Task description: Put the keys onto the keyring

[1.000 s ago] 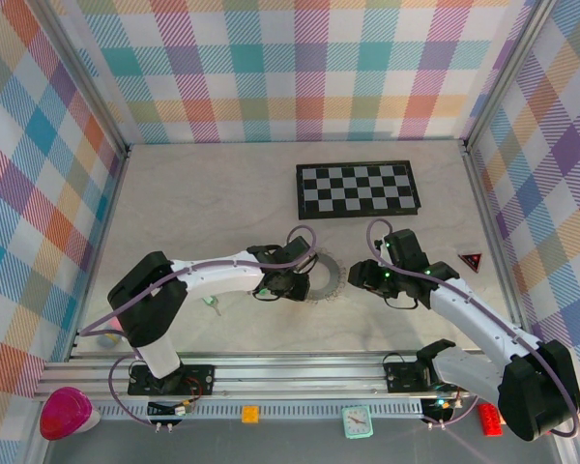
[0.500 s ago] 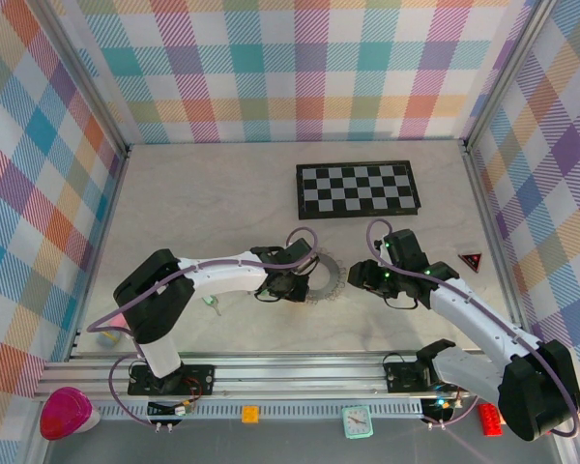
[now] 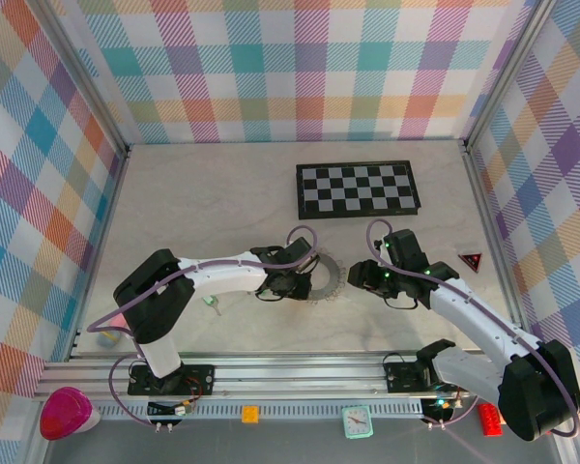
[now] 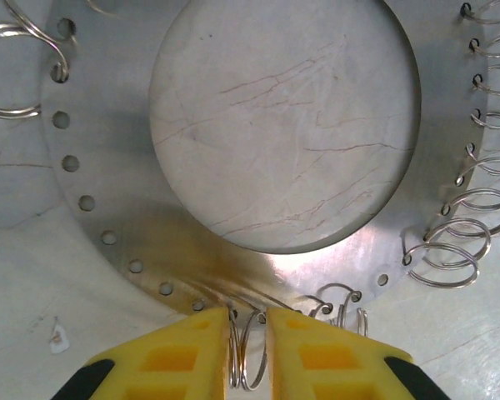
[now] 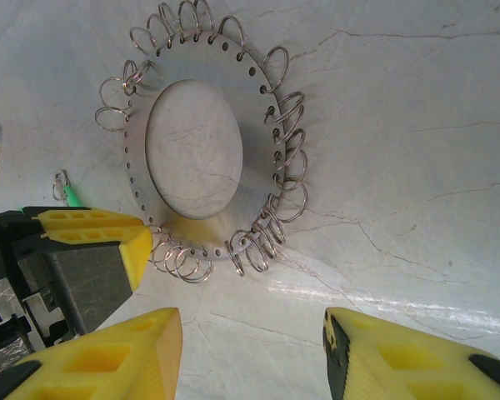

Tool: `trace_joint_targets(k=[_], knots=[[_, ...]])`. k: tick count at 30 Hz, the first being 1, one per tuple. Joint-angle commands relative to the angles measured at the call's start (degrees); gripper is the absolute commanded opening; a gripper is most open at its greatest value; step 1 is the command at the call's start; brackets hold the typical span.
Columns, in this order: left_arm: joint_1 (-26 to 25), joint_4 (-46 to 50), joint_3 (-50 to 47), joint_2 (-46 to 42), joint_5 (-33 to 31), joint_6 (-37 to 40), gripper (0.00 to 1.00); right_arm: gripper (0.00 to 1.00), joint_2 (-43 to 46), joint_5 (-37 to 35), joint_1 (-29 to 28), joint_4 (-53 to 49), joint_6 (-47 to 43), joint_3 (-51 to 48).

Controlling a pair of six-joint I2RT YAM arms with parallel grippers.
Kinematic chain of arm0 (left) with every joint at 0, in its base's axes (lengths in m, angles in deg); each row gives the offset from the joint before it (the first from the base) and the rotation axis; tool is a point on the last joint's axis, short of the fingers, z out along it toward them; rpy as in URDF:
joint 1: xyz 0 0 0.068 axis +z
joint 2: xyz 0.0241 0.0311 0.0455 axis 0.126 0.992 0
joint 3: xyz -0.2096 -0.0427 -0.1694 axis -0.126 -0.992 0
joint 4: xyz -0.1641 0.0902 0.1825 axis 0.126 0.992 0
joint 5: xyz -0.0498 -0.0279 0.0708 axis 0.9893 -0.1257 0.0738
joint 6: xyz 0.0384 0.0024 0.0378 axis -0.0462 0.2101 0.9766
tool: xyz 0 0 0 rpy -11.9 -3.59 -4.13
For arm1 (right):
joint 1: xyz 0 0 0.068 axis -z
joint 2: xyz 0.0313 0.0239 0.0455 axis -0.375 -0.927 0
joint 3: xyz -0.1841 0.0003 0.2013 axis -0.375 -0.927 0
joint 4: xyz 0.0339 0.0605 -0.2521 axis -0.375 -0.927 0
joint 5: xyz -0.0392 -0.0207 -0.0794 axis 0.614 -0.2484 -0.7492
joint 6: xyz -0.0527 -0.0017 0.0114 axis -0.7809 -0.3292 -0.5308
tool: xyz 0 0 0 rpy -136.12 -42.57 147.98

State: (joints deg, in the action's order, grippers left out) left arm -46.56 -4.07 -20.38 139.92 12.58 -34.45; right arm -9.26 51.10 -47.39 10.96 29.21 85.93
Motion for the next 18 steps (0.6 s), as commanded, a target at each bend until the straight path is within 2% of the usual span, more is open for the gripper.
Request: trace_joint_targets(k=[1,9,18], knots=[[0.34,-1.65,-1.17,-1.22,1.66,-1.84,0.18,0.49,0.51,0.48,-0.47,0.07,0.32,-0.25],[0.45,-1.47,-1.85,-1.74,0.26,-2.71,0.13,0.49,0.25,0.57,-0.47,0.17,0.42,-0.39],[0.50,-1.39,-2.32,-3.39,-1.72,-3.51,0.15,0.49,0.25,0.66,-0.56,0.04,0.39,-0.29]])
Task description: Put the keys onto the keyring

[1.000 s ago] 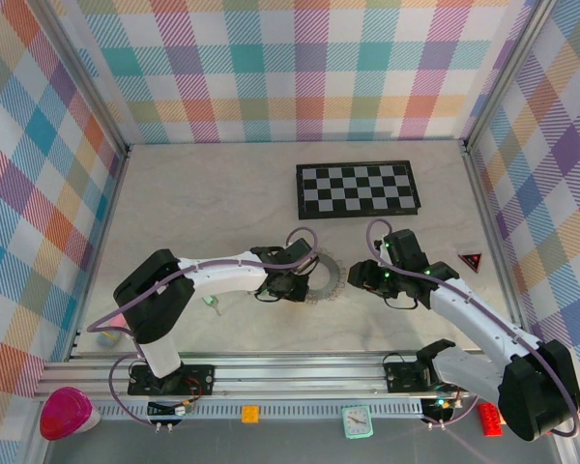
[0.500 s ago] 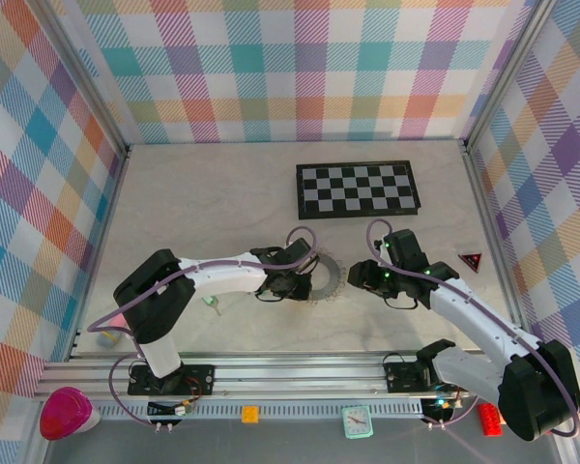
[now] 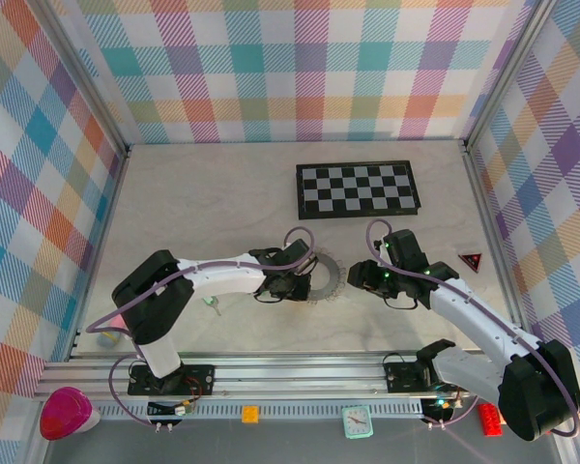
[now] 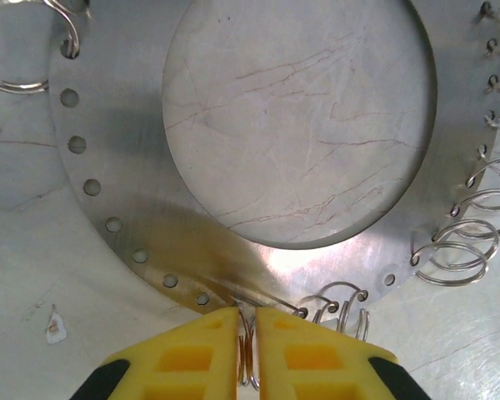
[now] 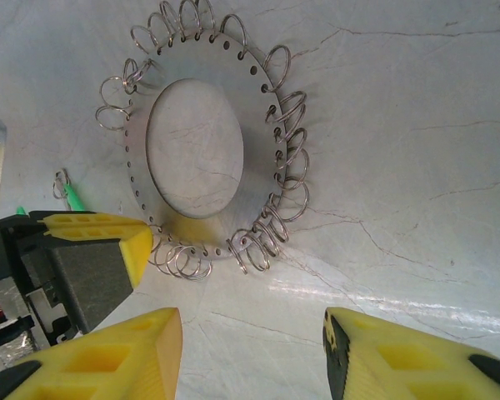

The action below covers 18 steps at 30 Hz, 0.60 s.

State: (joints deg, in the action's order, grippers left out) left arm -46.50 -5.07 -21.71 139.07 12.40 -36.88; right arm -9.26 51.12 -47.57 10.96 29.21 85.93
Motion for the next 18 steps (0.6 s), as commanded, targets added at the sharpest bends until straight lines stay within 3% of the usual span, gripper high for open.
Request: trace_joint_targets(k=[1,7,18], knots=[[0.46,-0.54,-1.14,-2.89,-1.71,-1.09,0.16,0.49,0.17,0.63,-0.39,0.12,0.41,-0.32],[0.77,-2.08,-2.57,-4.40,-0.64,-1.64,0.22,0.49,0.07,0.63,-0.45,0.12,0.45,-0.32],[1.19,-0.56,-2.57,-3.33,-1.65,-2.54,0.21,0.49,0.07,0.71,-0.56,0.03,0.43,-0.32]])
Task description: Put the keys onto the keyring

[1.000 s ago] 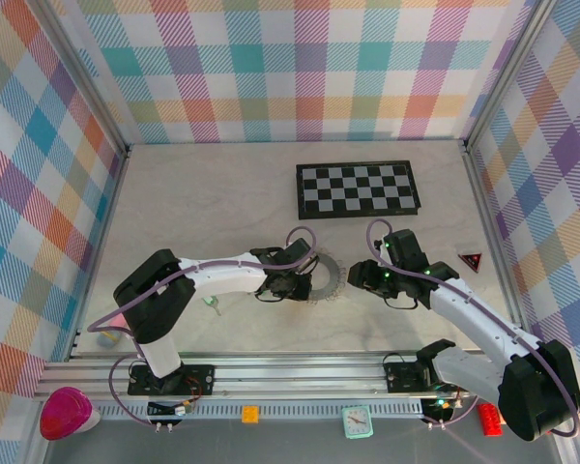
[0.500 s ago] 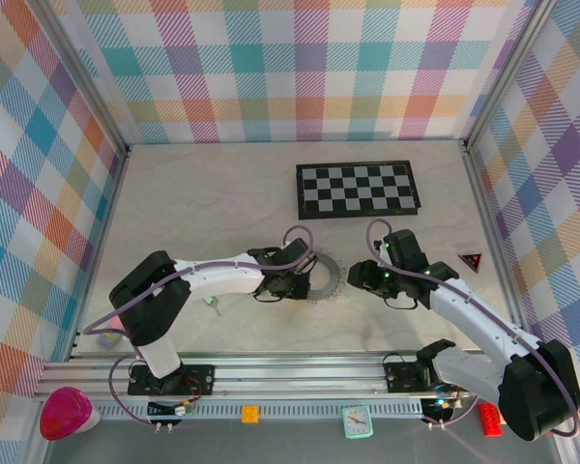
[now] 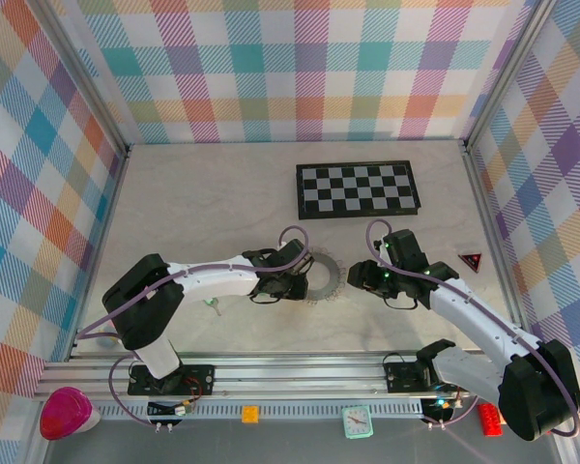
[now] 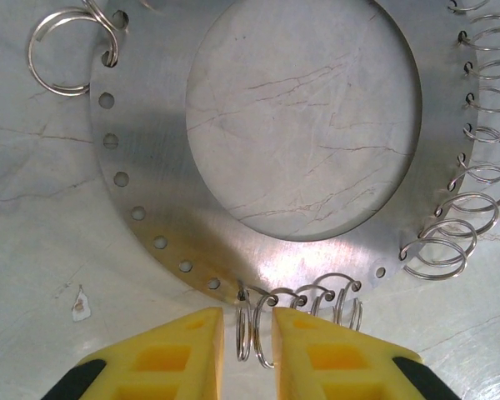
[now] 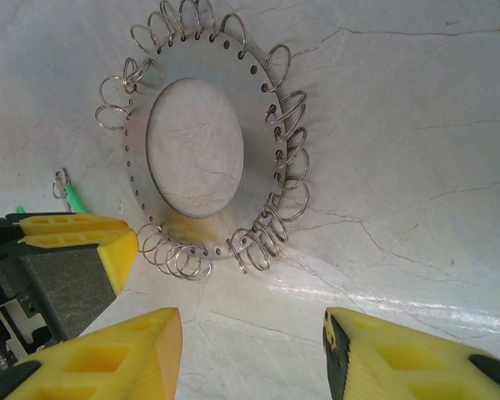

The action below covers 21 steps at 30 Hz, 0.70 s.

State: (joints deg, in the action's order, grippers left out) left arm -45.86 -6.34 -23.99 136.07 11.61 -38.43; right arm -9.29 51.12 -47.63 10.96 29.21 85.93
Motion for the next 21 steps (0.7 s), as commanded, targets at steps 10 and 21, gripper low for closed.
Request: trace_joint_targets(k=[10,21], knots=[[0.59,1.21,0.18,0.36,-1.68,-1.12,0.16,0.49,0.18,0.63,-0.58,-0.05,0.50,-0.24],[0.63,-0.06,0.18,1.22,0.05,-0.96,0.16,0.49,0.12,0.56,-0.67,-0.17,0.41,-0.10]])
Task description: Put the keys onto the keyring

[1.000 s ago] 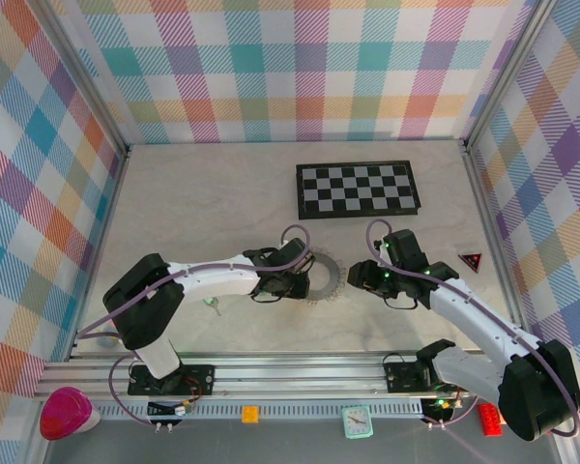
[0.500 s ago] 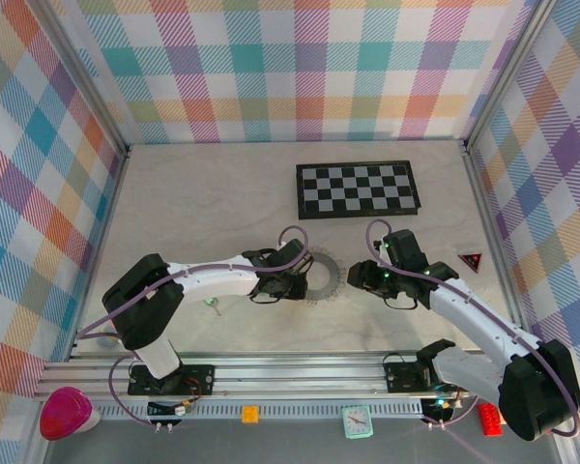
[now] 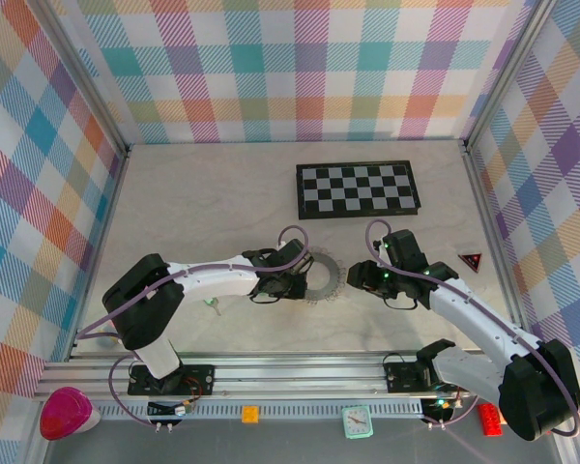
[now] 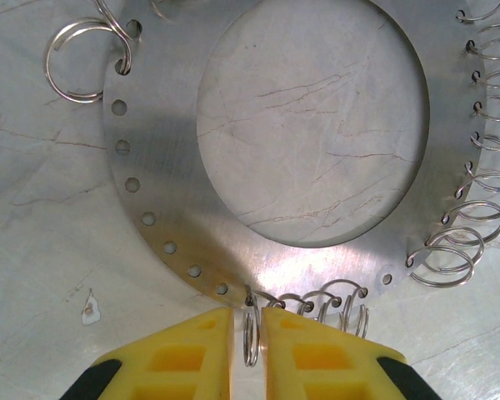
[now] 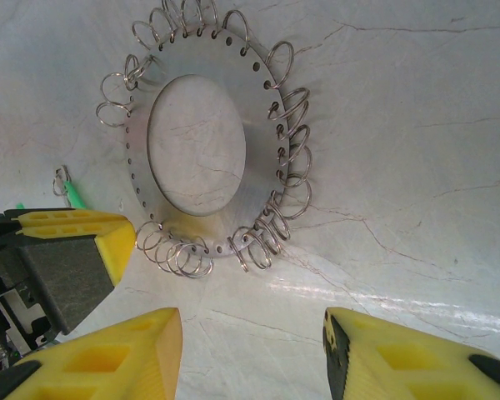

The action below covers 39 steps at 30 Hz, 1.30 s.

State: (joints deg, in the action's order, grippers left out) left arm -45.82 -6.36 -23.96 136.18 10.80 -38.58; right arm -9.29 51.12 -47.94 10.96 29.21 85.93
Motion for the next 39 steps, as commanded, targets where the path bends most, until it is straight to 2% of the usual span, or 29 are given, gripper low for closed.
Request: trace_joint_targets(k=[1,29,34,39], knots=[[0.57,-0.18,0.20,1.26,0.88,-0.84,0.16,0.49,0.14,0.62,-0.30,-0.18,0.45,-0.12],[0.57,-0.59,-0.12,2.56,1.23,-0.98,0.13,0.49,0.36,0.46,-0.46,-0.28,0.54,-0.14],[0.59,-0.50,-0.07,2.34,1.26,-0.88,0.01,0.49,0.36,0.46,-0.46,-0.41,0.49,-0.13],[0.59,-0.51,-0.31,-0.27,-0.71,0.00,0.00,0.49,0.28,0.46,-0.45,-0.34,0.30,0.33]])
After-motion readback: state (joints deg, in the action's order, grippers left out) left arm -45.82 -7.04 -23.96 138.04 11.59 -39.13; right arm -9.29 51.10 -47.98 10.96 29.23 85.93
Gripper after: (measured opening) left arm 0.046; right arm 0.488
